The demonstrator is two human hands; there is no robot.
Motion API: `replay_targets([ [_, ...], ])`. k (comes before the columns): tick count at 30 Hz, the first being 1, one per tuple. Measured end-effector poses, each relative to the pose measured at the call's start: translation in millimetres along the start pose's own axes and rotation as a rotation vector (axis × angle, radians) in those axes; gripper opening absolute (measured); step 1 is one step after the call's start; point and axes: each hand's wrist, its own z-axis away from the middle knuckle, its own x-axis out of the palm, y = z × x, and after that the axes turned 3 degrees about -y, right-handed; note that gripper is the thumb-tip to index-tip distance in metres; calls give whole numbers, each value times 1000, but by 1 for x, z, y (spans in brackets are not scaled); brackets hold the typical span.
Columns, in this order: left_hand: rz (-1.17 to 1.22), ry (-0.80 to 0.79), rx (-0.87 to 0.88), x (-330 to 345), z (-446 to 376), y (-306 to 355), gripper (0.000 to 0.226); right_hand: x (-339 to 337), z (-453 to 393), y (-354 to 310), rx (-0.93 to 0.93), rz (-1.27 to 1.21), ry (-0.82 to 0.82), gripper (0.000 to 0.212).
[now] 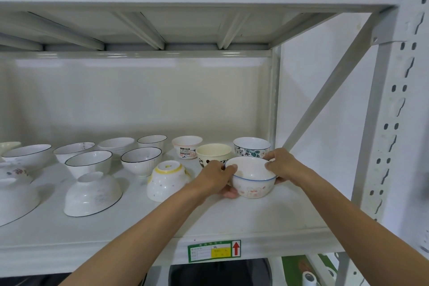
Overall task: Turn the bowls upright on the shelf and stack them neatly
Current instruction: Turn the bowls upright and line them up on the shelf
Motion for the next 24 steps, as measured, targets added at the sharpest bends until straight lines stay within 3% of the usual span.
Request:
replay_targets([
  [5, -106, 42, 117, -19, 15, -1, 41, 1, -5, -15, -137, 320, 269, 28],
  [9, -287, 230, 219, -57, 18, -8, 42, 20, -5, -46, -362, 251, 350, 25],
  [14, -584, 446, 193, -113, 17, -27, 41, 75, 9, -99, -510, 220, 266, 23],
  [17, -650, 410, 73, -138, 20, -45, 44, 109, 16, -121, -476, 293, 108, 25],
  [20, -717, 345, 28, -156, 22, -62, 40, 136, 20, -127, -359, 347, -44, 44],
  [24, -683, 226, -20, -162, 30, -69, 61, 155, 21, -117, -212, 444, -95, 55],
])
